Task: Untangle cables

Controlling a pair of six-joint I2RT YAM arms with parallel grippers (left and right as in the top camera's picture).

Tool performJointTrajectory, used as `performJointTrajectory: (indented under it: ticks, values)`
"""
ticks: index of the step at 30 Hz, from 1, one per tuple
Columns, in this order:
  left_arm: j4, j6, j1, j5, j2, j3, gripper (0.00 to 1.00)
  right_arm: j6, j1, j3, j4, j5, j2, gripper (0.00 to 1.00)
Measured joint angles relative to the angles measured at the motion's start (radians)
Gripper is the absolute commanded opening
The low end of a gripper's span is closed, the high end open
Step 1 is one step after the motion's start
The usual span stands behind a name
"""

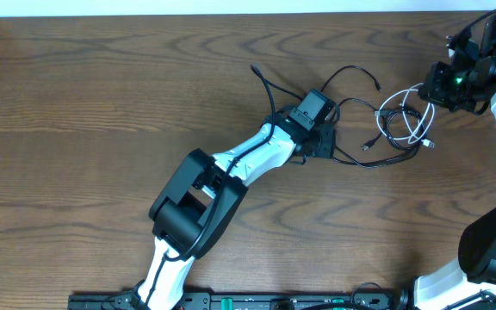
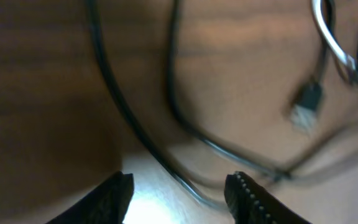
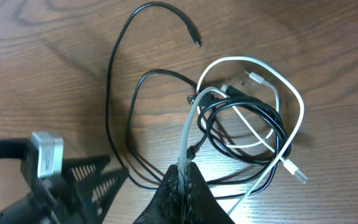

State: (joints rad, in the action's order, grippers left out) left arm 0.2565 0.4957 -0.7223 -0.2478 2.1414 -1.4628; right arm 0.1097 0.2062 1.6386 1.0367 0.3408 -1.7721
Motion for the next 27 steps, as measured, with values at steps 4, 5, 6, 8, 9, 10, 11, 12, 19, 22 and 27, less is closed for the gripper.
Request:
performJointTrajectory:
  ticks: [4, 5, 6, 8, 9, 10, 11, 12, 19, 22, 27]
  values:
    - [-0.056, 0.050, -0.012, 0.087, 0.018, 0.000, 0.59, -0.006, 0.000, 0.000, 0.000, 0.000, 0.000, 0.01]
    - [-0.063, 0.061, -0.018, 0.106, 0.023, 0.000, 0.59, -0.007, 0.000, 0.000, 0.000, 0.000, 0.000, 0.01]
    - [-0.073, 0.070, -0.024, 0.121, 0.027, 0.000, 0.59, -0.008, 0.000, 0.000, 0.000, 0.000, 0.000, 0.01]
    - [-0.086, 0.085, -0.039, 0.152, 0.031, 0.000, 0.57, -0.008, 0.000, 0.000, 0.000, 0.000, 0.000, 0.01]
    - [-0.086, 0.087, -0.045, 0.165, 0.031, 0.000, 0.53, -0.008, 0.000, 0.000, 0.001, 0.000, 0.000, 0.01]
    - [-0.086, 0.092, -0.050, 0.175, 0.031, 0.000, 0.50, -0.008, 0.000, 0.000, 0.000, 0.000, 0.000, 0.01]
    - [-0.085, 0.093, -0.055, 0.189, 0.032, 0.000, 0.47, -0.008, 0.000, 0.000, 0.001, 0.000, 0.000, 0.01]
    - [-0.085, 0.097, -0.060, 0.201, 0.032, 0.000, 0.46, -0.008, 0.000, 0.000, 0.001, 0.000, 0.000, 0.01]
    - [-0.097, 0.052, -0.095, 0.320, 0.056, -0.008, 0.42, -0.008, 0.000, 0.000, 0.008, 0.000, 0.000, 0.01]
    - [-0.108, 0.030, -0.105, 0.368, 0.073, -0.021, 0.31, -0.008, 0.000, 0.000, 0.011, 0.000, 0.000, 0.01]
    - [-0.120, 0.013, -0.098, 0.427, 0.095, -0.033, 0.08, -0.015, 0.000, 0.000, 0.011, 0.000, 0.000, 0.01]
